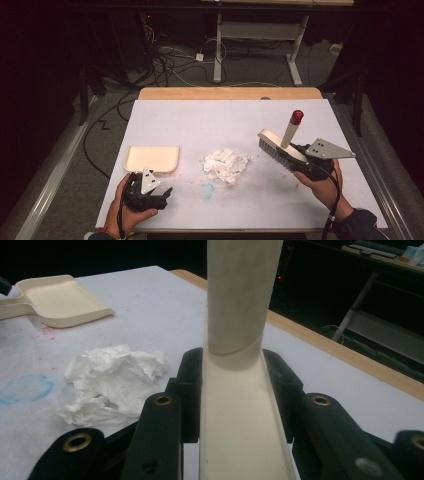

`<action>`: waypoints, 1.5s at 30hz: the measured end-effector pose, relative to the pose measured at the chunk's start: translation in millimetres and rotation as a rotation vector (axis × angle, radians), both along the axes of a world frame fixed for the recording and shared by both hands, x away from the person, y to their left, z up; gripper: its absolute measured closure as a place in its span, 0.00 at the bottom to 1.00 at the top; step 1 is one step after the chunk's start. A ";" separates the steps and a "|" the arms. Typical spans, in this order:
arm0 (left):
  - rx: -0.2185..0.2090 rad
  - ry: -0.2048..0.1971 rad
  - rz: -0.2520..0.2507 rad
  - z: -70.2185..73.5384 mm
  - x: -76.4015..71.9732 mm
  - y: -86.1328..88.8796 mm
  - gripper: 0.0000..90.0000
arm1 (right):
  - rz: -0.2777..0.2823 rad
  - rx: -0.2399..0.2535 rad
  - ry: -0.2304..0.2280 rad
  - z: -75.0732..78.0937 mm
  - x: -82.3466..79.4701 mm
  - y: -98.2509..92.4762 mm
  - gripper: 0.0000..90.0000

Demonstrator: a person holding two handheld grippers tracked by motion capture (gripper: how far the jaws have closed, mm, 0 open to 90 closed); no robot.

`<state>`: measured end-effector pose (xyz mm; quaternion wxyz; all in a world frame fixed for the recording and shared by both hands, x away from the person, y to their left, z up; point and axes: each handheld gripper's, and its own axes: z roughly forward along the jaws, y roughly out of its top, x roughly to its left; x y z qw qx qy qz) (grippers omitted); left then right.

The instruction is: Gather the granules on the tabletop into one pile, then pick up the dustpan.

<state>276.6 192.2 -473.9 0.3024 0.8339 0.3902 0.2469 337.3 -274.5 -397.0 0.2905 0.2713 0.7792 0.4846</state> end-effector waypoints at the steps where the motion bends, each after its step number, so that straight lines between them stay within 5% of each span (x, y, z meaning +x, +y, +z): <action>1: -0.004 -0.006 0.023 0.5 0.4 1.7 0.19 | -0.003 0.002 0.001 0.0 0.3 -2.1 0.75; 11: -0.051 0.014 0.124 3.1 4.7 12.7 0.19 | -0.014 -0.002 -0.002 2.0 0.8 -9.6 0.75; 19: -0.007 0.140 0.226 5.1 11.3 14.9 0.19 | -0.021 -0.010 -0.002 1.5 0.2 -15.9 0.75; 25: -0.031 0.237 0.299 -3.6 20.1 24.2 0.19 | -0.025 -0.027 0.006 -2.2 -0.5 -16.7 0.75; 28: -0.092 0.279 0.327 -8.0 21.8 28.7 0.20 | -0.025 -0.027 0.012 -3.1 -0.7 -16.2 0.75; 34: -0.186 0.258 0.371 -12.6 27.4 29.6 0.19 | -0.024 -0.043 0.022 -6.5 -0.7 -14.2 0.75; 41: -0.161 0.223 0.418 -13.7 29.1 23.3 0.25 | -0.023 -0.036 0.035 -8.0 0.3 -14.1 0.75; 45: -0.166 0.207 0.402 -13.0 29.6 24.8 0.40 | -0.022 -0.037 0.044 -9.1 1.4 -13.8 0.75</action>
